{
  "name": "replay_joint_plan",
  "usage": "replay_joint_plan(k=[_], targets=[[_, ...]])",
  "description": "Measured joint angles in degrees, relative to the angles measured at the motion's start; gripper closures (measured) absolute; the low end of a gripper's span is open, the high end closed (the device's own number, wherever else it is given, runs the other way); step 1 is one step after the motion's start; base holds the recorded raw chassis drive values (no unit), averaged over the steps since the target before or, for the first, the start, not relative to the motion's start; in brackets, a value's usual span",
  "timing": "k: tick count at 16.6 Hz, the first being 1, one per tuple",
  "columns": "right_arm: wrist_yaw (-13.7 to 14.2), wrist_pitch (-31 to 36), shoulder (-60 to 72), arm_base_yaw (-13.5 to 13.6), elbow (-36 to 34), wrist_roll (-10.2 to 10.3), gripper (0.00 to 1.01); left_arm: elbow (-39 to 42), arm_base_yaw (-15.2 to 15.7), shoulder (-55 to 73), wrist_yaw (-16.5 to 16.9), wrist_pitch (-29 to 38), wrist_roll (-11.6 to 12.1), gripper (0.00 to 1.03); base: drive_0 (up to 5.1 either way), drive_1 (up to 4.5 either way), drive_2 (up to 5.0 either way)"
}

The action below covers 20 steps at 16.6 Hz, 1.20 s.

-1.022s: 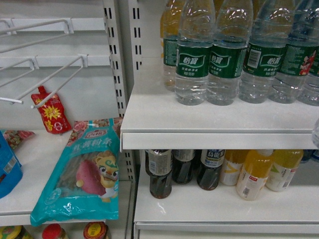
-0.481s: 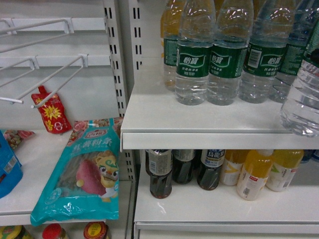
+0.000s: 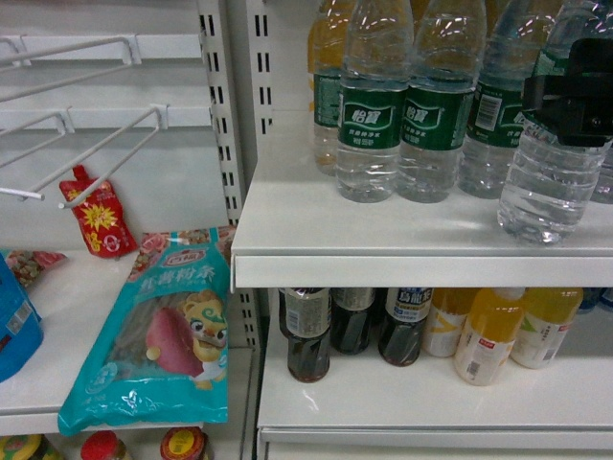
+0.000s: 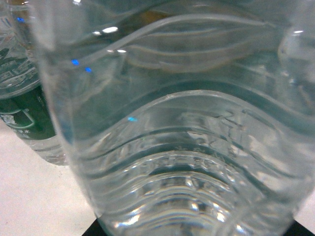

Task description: Move water from second to third shelf

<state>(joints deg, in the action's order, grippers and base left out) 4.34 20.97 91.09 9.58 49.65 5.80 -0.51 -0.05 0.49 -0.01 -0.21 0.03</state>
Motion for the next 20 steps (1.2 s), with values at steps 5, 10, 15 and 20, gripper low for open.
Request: replay_joint_plan(k=[5, 10, 15, 20], targets=[[0.72, -0.44, 3.02, -0.98, 2.45, -0.57, 0.62, 0.0, 0.0, 0.0, 0.0, 0.0, 0.0, 0.05, 0.0, 0.0, 0.0], [0.81, -0.94, 5.35, -0.92, 5.01, -0.48, 0.62, 0.0, 0.0, 0.0, 0.0, 0.02, 0.0, 0.05, 0.0, 0.0, 0.0], [0.81, -0.39, 6.34, -0.92, 5.7, -0.5, 0.62, 0.0, 0.0, 0.0, 0.0, 0.0, 0.0, 0.05, 0.0, 0.0, 0.0], [0.76, -0.46, 6.56, -0.92, 5.7, -0.5, 0.49, 0.0, 0.0, 0.0, 0.0, 0.0, 0.0, 0.05, 0.0, 0.0, 0.0]])
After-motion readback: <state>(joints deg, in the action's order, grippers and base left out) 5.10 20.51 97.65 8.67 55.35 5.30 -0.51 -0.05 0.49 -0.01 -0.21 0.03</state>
